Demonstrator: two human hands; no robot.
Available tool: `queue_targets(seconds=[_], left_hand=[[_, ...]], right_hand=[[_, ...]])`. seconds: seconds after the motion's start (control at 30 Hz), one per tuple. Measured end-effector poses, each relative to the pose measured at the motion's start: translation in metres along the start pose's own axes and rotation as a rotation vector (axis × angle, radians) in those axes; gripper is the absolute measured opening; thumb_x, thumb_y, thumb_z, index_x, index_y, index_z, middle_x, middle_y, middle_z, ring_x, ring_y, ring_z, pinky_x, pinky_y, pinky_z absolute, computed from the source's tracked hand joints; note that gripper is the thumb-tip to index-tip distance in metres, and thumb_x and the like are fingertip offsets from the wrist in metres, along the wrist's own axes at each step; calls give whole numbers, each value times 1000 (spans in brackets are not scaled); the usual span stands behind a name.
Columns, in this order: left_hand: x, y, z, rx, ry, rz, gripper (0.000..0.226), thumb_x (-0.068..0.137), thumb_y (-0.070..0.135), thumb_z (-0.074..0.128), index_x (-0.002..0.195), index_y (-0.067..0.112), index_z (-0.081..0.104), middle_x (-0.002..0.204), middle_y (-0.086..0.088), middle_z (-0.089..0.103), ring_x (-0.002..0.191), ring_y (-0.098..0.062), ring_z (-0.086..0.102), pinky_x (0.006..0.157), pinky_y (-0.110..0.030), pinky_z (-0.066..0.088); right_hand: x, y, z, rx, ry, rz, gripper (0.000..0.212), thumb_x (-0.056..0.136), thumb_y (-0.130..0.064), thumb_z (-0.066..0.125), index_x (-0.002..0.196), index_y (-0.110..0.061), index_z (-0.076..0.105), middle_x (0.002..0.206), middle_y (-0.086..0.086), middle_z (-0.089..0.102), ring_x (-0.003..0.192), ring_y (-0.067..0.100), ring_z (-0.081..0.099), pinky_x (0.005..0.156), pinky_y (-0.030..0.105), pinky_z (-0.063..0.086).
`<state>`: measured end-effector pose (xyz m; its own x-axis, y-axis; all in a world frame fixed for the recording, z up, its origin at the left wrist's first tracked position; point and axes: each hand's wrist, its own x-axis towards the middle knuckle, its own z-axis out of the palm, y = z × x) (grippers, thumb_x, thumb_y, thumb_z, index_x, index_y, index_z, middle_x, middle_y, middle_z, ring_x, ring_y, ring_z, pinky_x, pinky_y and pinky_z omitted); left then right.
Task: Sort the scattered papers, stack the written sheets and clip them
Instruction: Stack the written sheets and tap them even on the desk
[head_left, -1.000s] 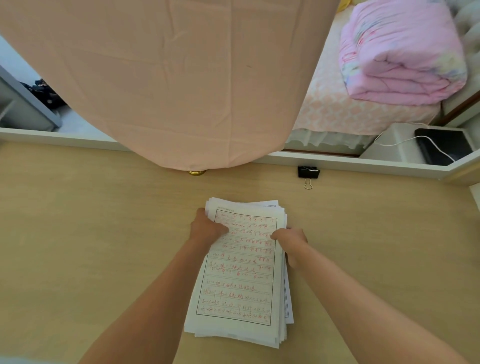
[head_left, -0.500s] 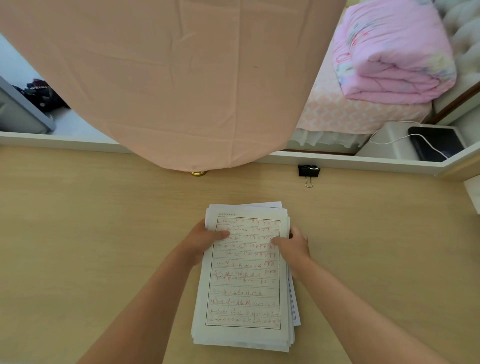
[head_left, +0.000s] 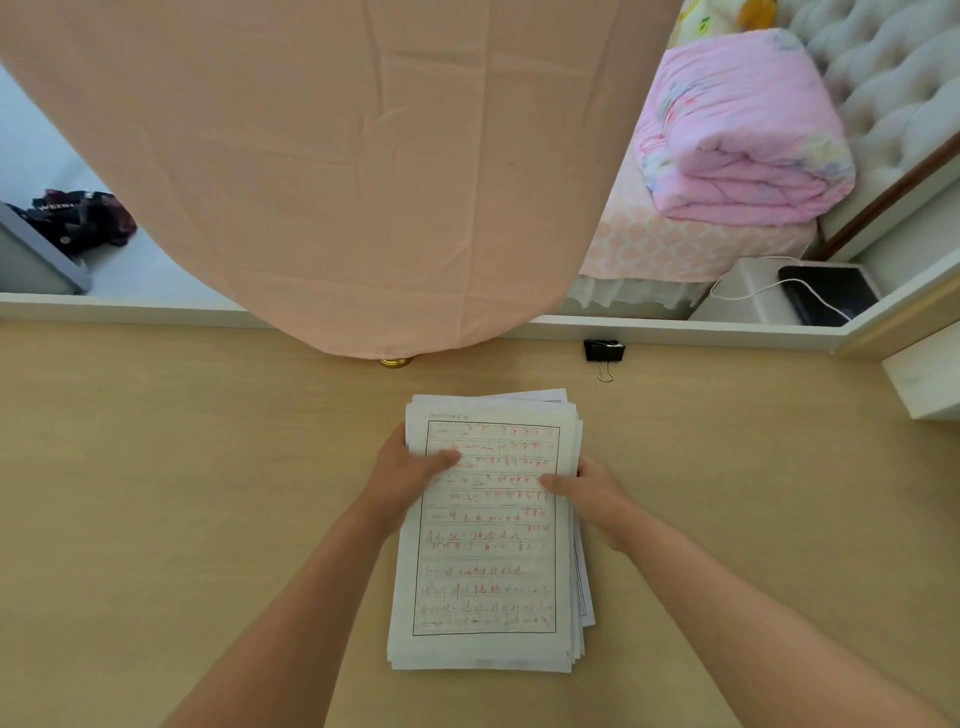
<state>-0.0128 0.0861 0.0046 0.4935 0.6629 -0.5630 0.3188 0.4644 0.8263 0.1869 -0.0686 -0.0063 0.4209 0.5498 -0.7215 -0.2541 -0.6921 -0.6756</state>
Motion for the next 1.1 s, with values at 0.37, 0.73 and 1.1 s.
queue_targets(seconds=[0.37,0.73,1.1], left_hand=[[46,15,45,354,98,73,62,76,-3,69,124,33,55,107,10,69,98,-16,67,81,-42,60],[46,6,38,345,193,18,53,77,-4,71,118,28,59,101,9,70,91,-17,69,74,-37,59],[-1,28,34,251,97,138,50,81,-7,68,118,26,59,106,6,70,99,-19,69,77,-38,59]], right_hand=[[82,-97,-83,-1150,509,-359,75,87,-6,53,153,-28,23,161,4,13,138,28,31,105,43,36],[106,-44,-99,-1121,385,-479,13,92,-8,49,97,-6,61,95,9,54,86,34,57,65,37,48],[-10,21,-73,-1208,526,-623,30,66,-14,63,96,-20,64,128,9,58,113,29,56,93,48,40]])
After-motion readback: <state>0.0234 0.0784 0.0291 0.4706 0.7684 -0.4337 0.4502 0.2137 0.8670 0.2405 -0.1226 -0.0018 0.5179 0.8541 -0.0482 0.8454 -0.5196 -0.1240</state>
